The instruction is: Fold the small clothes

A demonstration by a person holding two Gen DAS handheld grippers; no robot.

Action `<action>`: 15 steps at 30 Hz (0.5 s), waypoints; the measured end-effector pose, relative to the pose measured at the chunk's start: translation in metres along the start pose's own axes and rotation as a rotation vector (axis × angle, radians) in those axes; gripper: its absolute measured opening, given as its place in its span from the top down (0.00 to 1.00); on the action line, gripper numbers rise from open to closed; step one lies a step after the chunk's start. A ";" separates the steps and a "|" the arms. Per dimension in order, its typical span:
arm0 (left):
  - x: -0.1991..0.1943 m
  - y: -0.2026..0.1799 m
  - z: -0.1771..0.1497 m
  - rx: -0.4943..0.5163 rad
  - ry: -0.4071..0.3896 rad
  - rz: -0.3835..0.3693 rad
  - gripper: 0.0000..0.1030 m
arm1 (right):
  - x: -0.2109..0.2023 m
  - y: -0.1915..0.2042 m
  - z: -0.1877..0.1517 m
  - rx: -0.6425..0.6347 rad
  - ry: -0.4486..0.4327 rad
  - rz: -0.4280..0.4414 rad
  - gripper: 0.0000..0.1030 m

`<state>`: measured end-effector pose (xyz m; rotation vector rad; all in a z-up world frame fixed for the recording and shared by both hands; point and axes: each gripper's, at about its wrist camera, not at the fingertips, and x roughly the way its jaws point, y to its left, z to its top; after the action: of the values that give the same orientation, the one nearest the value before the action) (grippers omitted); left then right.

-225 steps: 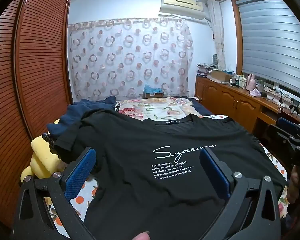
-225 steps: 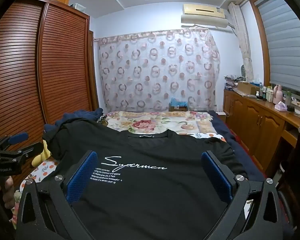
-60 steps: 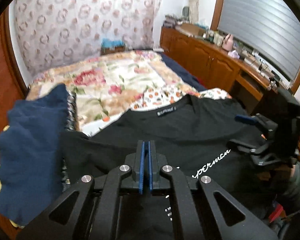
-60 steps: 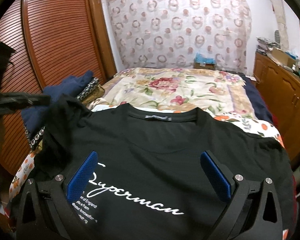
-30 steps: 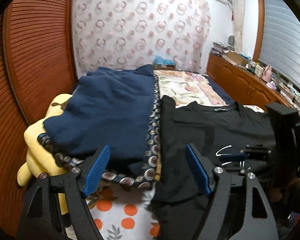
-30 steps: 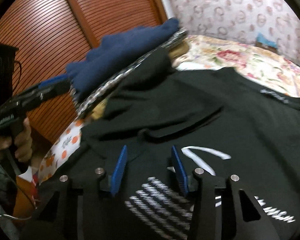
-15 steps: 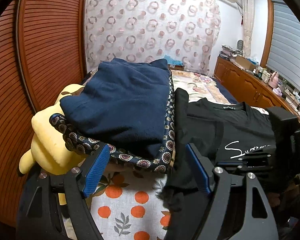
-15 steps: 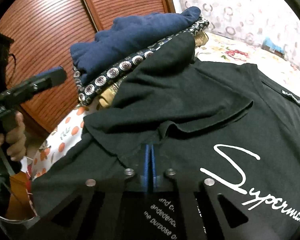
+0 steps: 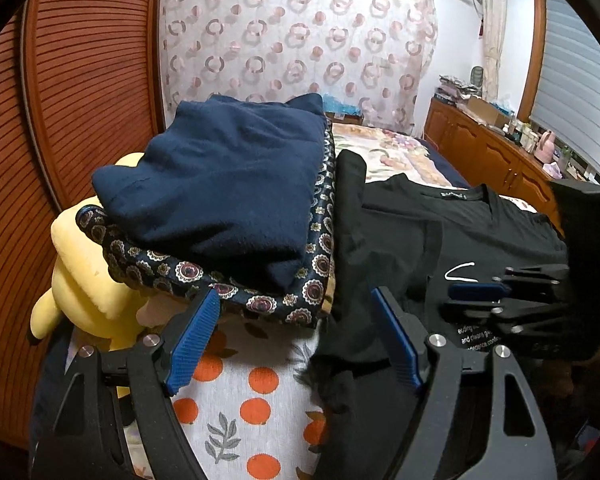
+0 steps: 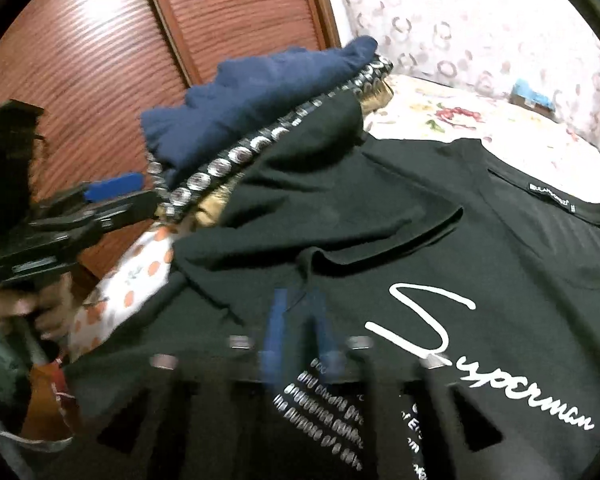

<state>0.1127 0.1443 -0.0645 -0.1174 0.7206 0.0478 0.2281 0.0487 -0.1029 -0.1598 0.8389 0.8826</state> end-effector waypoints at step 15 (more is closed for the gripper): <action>0.003 -0.002 -0.005 0.004 0.018 0.002 0.24 | 0.002 -0.004 0.005 0.005 -0.007 0.058 1.00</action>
<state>0.1119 0.1419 -0.0702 -0.1136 0.7389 0.0470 0.2343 0.0493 -0.1020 -0.1284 0.8431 0.9346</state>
